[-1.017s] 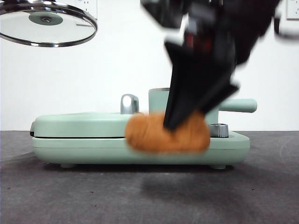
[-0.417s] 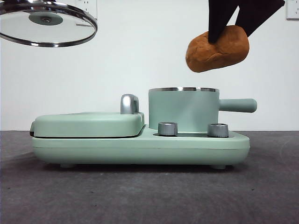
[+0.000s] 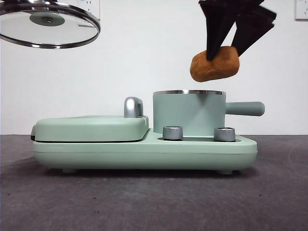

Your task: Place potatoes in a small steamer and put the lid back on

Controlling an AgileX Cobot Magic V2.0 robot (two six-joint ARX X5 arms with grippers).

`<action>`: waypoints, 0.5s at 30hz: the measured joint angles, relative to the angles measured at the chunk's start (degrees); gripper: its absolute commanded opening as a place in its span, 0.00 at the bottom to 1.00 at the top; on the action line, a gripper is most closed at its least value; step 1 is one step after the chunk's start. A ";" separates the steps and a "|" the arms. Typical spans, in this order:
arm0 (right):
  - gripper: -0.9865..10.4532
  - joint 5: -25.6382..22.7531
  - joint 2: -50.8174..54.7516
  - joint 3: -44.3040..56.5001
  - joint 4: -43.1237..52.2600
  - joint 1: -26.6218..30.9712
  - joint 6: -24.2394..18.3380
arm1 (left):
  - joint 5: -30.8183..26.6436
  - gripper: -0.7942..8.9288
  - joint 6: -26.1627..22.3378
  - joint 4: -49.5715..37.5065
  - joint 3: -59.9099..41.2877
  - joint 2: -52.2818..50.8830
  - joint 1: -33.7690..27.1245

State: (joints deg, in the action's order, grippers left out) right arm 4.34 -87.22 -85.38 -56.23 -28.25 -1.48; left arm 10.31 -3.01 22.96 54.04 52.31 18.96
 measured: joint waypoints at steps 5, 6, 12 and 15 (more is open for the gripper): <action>0.28 0.02 -6.40 -6.75 -0.02 1.38 -2.08 | 0.00 0.09 0.02 0.00 0.00 0.00 0.00; 0.28 0.02 -7.80 -8.37 0.00 1.60 -2.51 | 0.00 0.09 0.00 0.00 0.00 0.00 0.00; 0.28 0.04 -15.91 -17.07 0.26 2.40 -3.93 | 0.00 0.09 0.02 0.00 0.00 0.00 0.00; 0.28 0.02 -19.52 -20.02 0.24 2.56 -4.26 | 0.00 0.09 0.07 0.00 0.00 0.02 0.00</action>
State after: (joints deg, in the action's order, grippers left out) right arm 4.36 -106.74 -105.41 -55.99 -25.69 -5.74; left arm 10.31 -2.94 22.96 54.04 52.34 18.96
